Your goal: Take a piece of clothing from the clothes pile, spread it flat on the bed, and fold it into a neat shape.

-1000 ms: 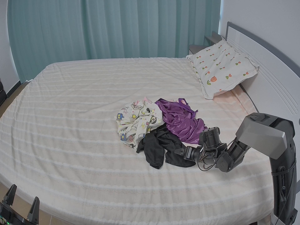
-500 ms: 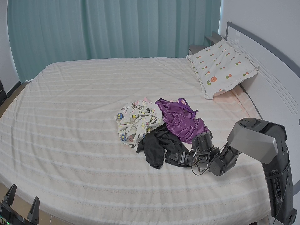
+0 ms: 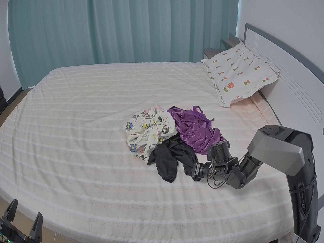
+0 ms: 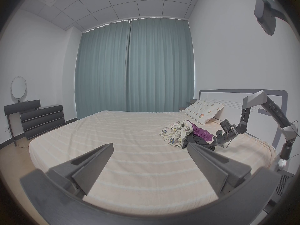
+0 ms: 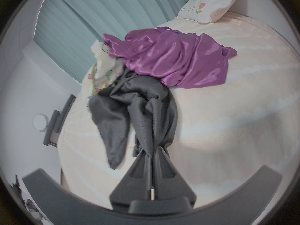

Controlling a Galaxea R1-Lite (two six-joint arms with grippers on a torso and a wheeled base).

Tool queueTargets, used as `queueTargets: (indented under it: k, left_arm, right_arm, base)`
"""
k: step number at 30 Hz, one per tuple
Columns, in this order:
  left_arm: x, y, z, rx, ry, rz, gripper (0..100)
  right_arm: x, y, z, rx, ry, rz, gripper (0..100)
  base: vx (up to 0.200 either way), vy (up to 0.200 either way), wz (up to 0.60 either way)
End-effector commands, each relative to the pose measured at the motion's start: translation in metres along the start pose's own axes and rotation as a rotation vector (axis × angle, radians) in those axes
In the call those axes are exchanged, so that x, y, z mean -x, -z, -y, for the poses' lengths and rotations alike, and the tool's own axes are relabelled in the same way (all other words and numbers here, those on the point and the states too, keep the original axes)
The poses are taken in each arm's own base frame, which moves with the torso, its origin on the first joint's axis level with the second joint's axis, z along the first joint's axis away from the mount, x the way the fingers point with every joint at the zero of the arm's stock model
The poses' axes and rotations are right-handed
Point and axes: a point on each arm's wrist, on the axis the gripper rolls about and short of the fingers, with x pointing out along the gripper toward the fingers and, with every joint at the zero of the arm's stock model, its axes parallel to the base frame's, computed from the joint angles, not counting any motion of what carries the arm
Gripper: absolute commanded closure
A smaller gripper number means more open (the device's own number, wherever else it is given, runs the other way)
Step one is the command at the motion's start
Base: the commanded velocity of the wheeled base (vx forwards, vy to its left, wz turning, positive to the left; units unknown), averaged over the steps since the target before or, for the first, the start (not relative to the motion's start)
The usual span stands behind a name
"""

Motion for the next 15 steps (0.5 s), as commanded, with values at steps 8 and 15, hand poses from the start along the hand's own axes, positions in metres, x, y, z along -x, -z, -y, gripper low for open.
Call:
queueTargets:
  k: [8,15]
  left_arm:
    - [0.013,-0.040,0.000,0.088,0.014,0.189,0]
    - [-0.007,-0.089,0.006,0.085,0.241,0.064,0]
  right_arm:
    - [0.144,-0.025,-0.046,-0.075,-0.347,0.097,100]
    - [0.227,-0.020,-0.078,-0.037,-0.574,0.127,100]
  base:
    - [0.000,0.000,0.00]
    - [0.000,0.000,0.00]
